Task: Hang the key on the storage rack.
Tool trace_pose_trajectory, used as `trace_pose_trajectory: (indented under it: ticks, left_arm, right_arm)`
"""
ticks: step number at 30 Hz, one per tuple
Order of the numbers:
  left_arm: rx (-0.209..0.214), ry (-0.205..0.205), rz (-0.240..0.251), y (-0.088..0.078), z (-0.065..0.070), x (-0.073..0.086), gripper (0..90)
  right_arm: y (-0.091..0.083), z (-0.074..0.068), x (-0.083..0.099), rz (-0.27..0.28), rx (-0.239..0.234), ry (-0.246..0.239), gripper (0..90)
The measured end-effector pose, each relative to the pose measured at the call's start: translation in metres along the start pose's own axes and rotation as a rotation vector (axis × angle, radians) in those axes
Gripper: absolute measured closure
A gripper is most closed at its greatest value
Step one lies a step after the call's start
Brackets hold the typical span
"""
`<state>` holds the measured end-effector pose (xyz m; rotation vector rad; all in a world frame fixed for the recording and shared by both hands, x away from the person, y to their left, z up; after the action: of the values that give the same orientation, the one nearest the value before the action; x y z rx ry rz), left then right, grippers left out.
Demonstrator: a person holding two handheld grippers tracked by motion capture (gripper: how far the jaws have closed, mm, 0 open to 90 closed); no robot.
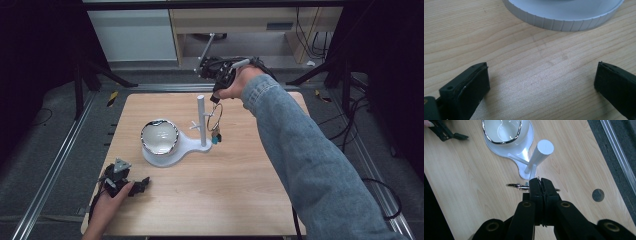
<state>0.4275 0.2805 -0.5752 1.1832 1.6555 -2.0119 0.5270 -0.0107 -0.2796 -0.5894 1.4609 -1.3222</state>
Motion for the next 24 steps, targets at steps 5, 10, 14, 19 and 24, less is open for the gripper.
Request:
trace_pose_trajectory:
  ticks: [5,10,14,19,24]
  left_arm:
    - [0.001,0.002,-0.001,0.0,0.0,0.0,0.0]
    - [0.001,0.002,-0.001,0.0,0.0,0.0,0.0]
    - [0.002,0.003,-0.001,0.0,0.0,0.0,0.0]
    - [0.002,0.003,-0.001,0.0,0.0,0.0,0.0]
    - [0.002,0.003,0.0,0.0,0.0,0.0,0.0]
  right_arm:
    - [0.004,-0.001,-0.005,-0.003,-0.005,0.006,88.6]
    - [0.008,-0.001,-0.009,0.001,-0.009,-0.003,88.5]
    - [0.011,0.0,-0.009,0.003,-0.012,0.008,88.5]
    - [0.016,0.0,-0.007,0.004,-0.022,0.017,88.6]
    - [0.024,0.003,-0.002,0.013,-0.036,0.037,88.5]
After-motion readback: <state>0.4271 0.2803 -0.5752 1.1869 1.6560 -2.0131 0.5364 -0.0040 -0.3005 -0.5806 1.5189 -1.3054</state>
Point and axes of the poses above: each handheld gripper's, and its own axes: y roughly forward along the jaws, x roughly out of its underside, z roughly to its right, the point moved 8 cm from there along y, roughly forward along the jaws, and after that the axes turned 1 degree about z, right-handed, at the moved point
